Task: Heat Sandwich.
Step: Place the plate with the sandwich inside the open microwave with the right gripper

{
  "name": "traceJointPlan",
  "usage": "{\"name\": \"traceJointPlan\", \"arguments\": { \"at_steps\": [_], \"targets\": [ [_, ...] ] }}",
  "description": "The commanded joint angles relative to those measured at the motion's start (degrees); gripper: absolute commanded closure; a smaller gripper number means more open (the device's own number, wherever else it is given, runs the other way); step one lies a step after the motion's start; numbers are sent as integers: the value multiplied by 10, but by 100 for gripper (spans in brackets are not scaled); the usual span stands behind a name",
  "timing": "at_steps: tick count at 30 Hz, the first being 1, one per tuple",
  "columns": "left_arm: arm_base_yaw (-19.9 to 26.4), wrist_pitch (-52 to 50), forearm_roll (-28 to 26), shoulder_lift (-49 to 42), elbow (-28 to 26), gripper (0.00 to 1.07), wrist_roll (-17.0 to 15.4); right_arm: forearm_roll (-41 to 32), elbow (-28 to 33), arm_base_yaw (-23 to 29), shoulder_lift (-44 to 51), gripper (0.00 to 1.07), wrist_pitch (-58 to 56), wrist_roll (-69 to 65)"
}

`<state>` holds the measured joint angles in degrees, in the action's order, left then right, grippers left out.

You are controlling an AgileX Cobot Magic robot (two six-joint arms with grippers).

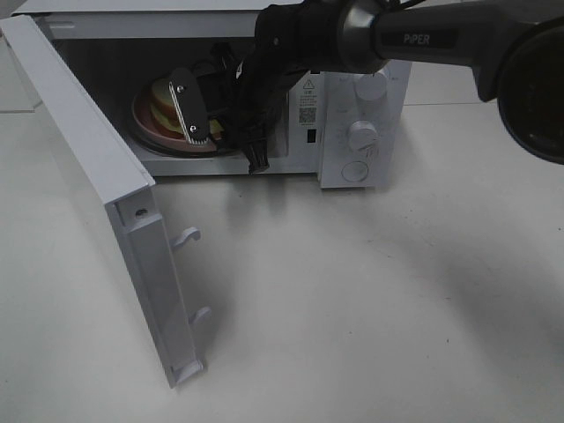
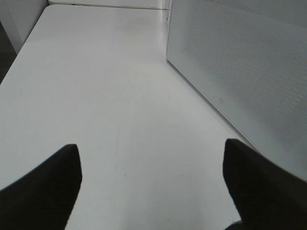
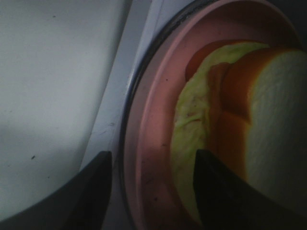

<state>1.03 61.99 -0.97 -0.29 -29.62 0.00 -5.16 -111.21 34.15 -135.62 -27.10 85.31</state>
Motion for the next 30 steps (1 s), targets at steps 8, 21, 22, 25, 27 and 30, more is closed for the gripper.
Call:
{"name": "traceJointPlan", "arguments": {
  "at_steps": [8,21,22,25,27,30],
  "targets": [
    [-3,-7,-1,-10,1,30,0,-5,83,2,73,53,-14,-6],
    [-3,-7,-1,-10,1,30,0,-3,174,21,154,54,-52,-19],
    [-3,-7,-1,-10,1,30,0,-2,182,27,159,54,-60,-26],
    [-3,-7,-1,-10,1,30,0,10,198,32,178,54,-91,-58],
    [-3,-7,-1,-10,1,30,0,42,202,41,193,54,-134,-109],
    [-3,-7,-1,-10,1,30,0,60,202,42,202,54,-162,-144]
  ]
}}
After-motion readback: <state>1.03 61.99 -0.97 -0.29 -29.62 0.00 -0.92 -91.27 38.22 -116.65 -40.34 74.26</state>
